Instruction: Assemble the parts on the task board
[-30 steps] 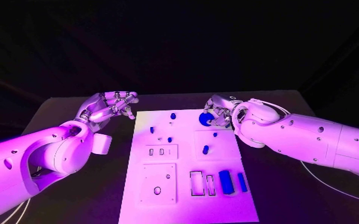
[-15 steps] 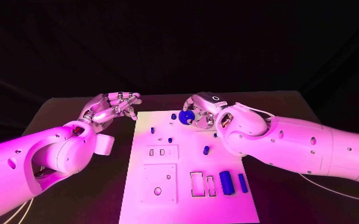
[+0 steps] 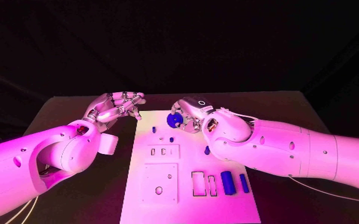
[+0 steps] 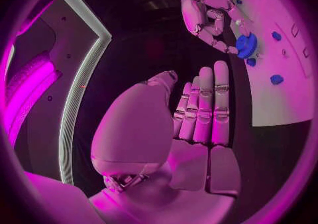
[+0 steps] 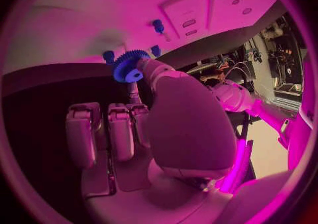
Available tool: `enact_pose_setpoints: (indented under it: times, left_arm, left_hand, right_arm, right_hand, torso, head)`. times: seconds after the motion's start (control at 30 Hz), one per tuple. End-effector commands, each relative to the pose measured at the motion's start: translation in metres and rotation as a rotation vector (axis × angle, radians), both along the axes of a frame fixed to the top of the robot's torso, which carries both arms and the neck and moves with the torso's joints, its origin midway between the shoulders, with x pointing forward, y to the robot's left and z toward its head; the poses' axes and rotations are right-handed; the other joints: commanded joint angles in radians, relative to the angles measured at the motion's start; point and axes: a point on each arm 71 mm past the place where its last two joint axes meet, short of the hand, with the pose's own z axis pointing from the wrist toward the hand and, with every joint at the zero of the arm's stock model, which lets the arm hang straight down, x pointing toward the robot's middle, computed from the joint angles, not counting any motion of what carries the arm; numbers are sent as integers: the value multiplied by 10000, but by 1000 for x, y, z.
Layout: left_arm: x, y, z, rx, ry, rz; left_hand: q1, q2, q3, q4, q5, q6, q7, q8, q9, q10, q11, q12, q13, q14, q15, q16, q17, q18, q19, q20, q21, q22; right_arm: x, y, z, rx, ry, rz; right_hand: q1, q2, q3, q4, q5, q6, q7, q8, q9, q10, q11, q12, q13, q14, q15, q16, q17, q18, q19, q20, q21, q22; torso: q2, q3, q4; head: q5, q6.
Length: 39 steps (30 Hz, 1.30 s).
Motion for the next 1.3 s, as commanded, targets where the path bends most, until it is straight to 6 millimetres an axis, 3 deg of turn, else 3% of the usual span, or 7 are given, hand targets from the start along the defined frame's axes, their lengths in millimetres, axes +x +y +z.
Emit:
enact_pose_setpoints:
  times: [0.03, 0.47, 0.6, 1.3]
  left_arm:
    - [-1, -4, 2, -83, -69, -257]
    - [-1, -6, 2, -82, -68, -295]
    - [-1, -7, 2, -87, -65, -311]
    - [-1, -5, 2, -54, -65, -291]
  left_hand:
    - [-81, 14, 57, -8, -34, -3, 47, -21, 7, -12, 28, -39, -9, -75, -11, 39, 12, 132, -85, -14, 70, 9]
    - [-73, 12, 70, -14, -33, -6, 49, -22, 7, -17, 29, -40, -9, -83, -9, 38, 11, 132, -97, -12, 78, 14]
    - [-73, 12, 70, -14, -33, -6, 49, -22, 7, -17, 29, -40, -9, -83, -9, 38, 11, 132, -97, -12, 78, 14]
    - [-67, 6, 82, -20, -33, -8, 49, -22, 8, -19, 30, -40, -8, -94, -7, 36, 10, 132, -112, -10, 87, 21]
  right_arm:
    - [1, 5, -2, -108, -159, 46]
    - [9, 15, -13, -296, 66, -86]
    - [12, 16, -16, -403, 149, -172]
    - [18, 15, -24, -863, 561, -300]
  right_hand:
    - [-74, 1, 66, 17, 54, 151, -97, 113, 35, 671, -82, -14, 2189, 1024, -53, 60, 2629, -112, 819, -58, 67, 2262]
    - [-115, -13, 109, 1, 11, 127, -87, 102, 31, 677, -73, -8, 2197, 1024, -45, 60, 2629, -122, 839, -55, 97, 2296]
    - [-139, -30, 128, -12, -14, 112, -80, 95, 29, 670, -68, -16, 2189, 1024, -41, 60, 2629, -122, 841, -52, 99, 2298]
    - [-362, -129, 204, -64, -243, 33, -45, 60, 19, 647, -33, -42, 2164, 1024, -11, 60, 2629, -113, 821, -27, 68, 2269]
  torso:
    - [19, 11, -19]
    - [60, 28, 8]
    - [40, 17, 19]
    - [21, 7, -15]
  head:
    - [62, -21]
    - [114, -123]
    - [106, -135]
    - [138, -175]
